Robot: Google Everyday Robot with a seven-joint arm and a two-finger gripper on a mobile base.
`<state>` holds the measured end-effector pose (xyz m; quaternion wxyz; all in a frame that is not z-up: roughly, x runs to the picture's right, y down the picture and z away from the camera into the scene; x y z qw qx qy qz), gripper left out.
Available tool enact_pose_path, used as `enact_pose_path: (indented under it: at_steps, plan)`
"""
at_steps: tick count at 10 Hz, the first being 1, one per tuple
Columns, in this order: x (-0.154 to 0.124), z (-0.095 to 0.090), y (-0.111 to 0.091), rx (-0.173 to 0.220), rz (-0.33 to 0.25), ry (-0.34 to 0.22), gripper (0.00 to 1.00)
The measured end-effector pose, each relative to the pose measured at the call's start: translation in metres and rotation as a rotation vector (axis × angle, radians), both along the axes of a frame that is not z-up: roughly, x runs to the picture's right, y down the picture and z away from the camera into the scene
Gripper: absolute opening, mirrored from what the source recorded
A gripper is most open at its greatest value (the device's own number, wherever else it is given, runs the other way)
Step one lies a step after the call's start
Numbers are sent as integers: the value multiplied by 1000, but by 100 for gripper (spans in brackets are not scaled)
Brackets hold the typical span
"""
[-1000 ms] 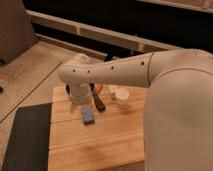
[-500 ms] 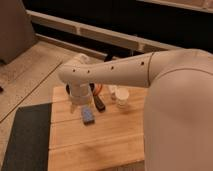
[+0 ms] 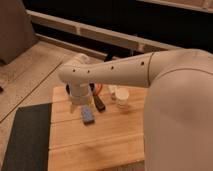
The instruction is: Place the white sponge in the ceramic bowl
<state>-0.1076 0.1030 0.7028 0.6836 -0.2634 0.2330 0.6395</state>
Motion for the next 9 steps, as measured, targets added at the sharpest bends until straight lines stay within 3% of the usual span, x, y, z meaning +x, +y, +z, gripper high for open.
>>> enact_pose_path:
  at_steps: [2, 4, 5, 7, 9]
  plan:
    - [1, 1, -4, 29, -15, 5, 65]
    - [2, 8, -20, 145, -55, 14, 65]
    - [1, 11, -23, 177, -69, 9, 65]
    - [-3, 16, -27, 213, -70, -17, 65]
    - [-16, 21, -31, 237, -57, -91, 65]
